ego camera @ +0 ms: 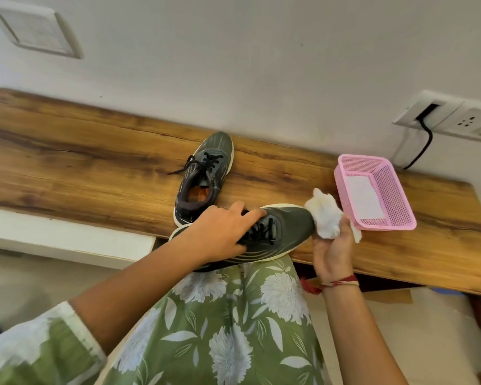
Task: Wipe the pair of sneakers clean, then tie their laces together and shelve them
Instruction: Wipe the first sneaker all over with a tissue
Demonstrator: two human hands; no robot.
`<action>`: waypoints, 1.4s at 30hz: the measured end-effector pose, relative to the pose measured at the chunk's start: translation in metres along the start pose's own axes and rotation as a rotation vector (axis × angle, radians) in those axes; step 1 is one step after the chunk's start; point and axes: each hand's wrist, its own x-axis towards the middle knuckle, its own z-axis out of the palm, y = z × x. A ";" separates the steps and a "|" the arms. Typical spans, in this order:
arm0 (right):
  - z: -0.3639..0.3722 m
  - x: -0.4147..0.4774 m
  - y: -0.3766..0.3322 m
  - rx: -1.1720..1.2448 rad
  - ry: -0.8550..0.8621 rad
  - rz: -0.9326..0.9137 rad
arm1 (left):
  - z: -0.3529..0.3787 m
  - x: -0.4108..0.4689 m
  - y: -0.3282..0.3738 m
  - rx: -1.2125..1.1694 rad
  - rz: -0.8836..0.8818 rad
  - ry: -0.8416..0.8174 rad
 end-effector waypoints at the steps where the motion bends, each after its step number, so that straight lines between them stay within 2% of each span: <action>1: -0.001 0.000 -0.001 -0.037 0.083 -0.036 | 0.002 0.002 -0.001 -0.001 -0.011 0.015; 3: -0.004 -0.004 0.000 -0.145 0.201 -0.128 | 0.009 -0.001 0.000 0.001 -0.035 0.072; 5: -0.006 -0.011 0.007 -0.295 0.180 -0.225 | 0.018 -0.009 0.005 0.015 -0.059 0.119; 8: -0.001 -0.024 0.022 -0.591 -0.080 -0.397 | 0.023 -0.018 0.018 0.031 -0.083 0.121; 10: -0.002 -0.026 0.036 -0.902 -0.273 -0.545 | 0.021 -0.019 0.022 0.026 -0.108 0.136; 12: -0.007 -0.025 0.050 -1.172 -0.338 -0.680 | 0.020 -0.020 0.022 -0.010 -0.134 0.135; 16: -0.019 -0.036 0.054 -1.254 -0.581 -0.743 | 0.020 -0.019 0.015 -0.067 -0.120 0.101; 17: -0.024 -0.036 0.053 -1.306 -0.605 -0.798 | 0.018 -0.019 0.013 -0.063 -0.089 0.077; 19: -0.030 -0.027 0.046 -1.402 -0.478 -0.913 | 0.013 -0.021 0.009 -0.050 -0.006 0.006; 21: -0.030 -0.021 0.039 -1.396 -0.300 -0.848 | 0.007 -0.020 0.003 -0.056 0.062 -0.061; 22: -0.028 -0.023 0.038 -1.366 -0.288 -0.793 | 0.007 -0.019 -0.001 -0.069 0.084 -0.078; 26: -0.017 -0.048 0.048 -1.198 -0.524 -0.673 | 0.015 -0.015 -0.016 -0.138 0.108 -0.017; 28: -0.010 -0.059 0.036 -1.006 -0.518 -0.516 | 0.020 -0.018 -0.015 -0.157 0.097 0.025; 31: -0.004 -0.056 0.007 -0.627 -0.185 -0.265 | 0.027 -0.026 -0.004 -0.186 0.081 0.127; 34: -0.006 -0.043 -0.009 -0.408 0.129 -0.271 | 0.032 -0.029 0.004 -0.229 0.026 0.160; 36: -0.007 -0.036 -0.009 -0.419 0.220 -0.295 | 0.030 -0.026 0.005 -0.250 -0.001 0.157; 37: -0.009 -0.034 -0.006 -0.461 0.213 -0.306 | 0.029 -0.023 0.003 -0.259 -0.003 0.148; 42: 0.002 -0.038 0.030 -0.849 -0.125 -0.430 | 0.020 -0.011 -0.011 -0.334 0.006 0.051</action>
